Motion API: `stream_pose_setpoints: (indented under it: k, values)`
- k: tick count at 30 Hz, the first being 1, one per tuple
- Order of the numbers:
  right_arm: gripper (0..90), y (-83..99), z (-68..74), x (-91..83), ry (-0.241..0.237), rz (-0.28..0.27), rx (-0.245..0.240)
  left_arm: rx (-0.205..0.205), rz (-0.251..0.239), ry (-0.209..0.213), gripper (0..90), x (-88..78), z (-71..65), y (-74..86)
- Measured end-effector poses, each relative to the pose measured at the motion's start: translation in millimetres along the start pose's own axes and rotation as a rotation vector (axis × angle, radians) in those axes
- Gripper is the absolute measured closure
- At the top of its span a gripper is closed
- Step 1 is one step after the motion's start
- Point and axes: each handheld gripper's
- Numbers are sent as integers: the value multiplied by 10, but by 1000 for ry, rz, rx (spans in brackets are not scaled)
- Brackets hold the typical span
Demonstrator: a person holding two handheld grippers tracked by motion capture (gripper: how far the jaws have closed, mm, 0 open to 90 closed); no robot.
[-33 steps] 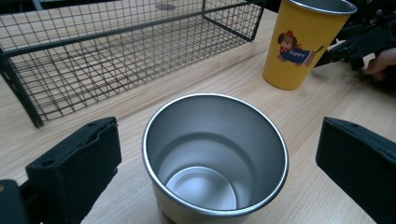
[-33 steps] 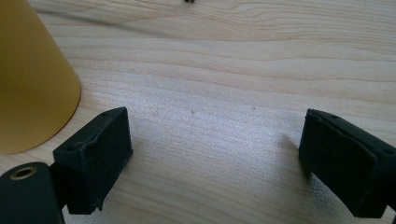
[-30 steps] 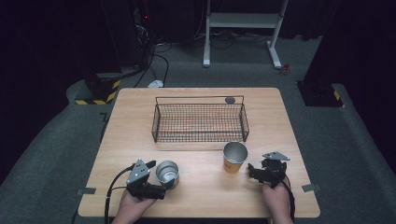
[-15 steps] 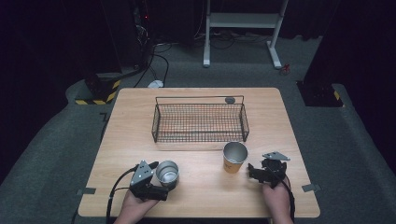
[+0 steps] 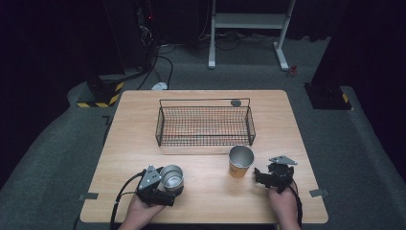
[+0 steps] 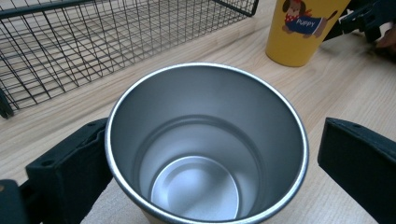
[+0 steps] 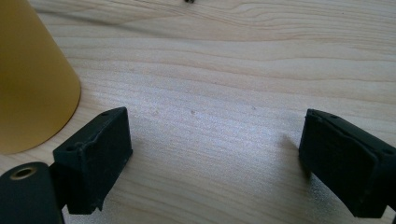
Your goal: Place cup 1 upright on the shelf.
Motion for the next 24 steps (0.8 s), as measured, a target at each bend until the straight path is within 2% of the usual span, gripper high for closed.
stream_pose_setpoints:
  k: [4, 6, 7, 15, 17, 24]
  values:
    - [88, 0, -3, 1, -1, -1, -3, 15, 6, 1, 0, 23, 3, 17]
    - [88, -1, -4, 2, -2, -2, -5, 8, 8, 8, 0, 37, -6, 29]
    - [88, -1, -3, 1, -1, -1, -3, 19, 10, 5, 0, 39, -2, 31]
    - [88, -1, -4, 1, -2, -1, -5, 4, 10, 9, 6, 49, 14, 62]
    - [88, -1, -4, 2, -2, -2, -5, -11, 8, 10, 5, 57, 20, 69]
    - [89, -1, -5, 1, -3, 0, -5, 7, -3, 16, 6, 52, 18, 66]
Point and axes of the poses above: each handheld gripper's, and its own axes: x roughly forward along the jaws, y roughly out of its underside, z roughly to its left, and after that the axes turned 14 degrees about -z, right-handed
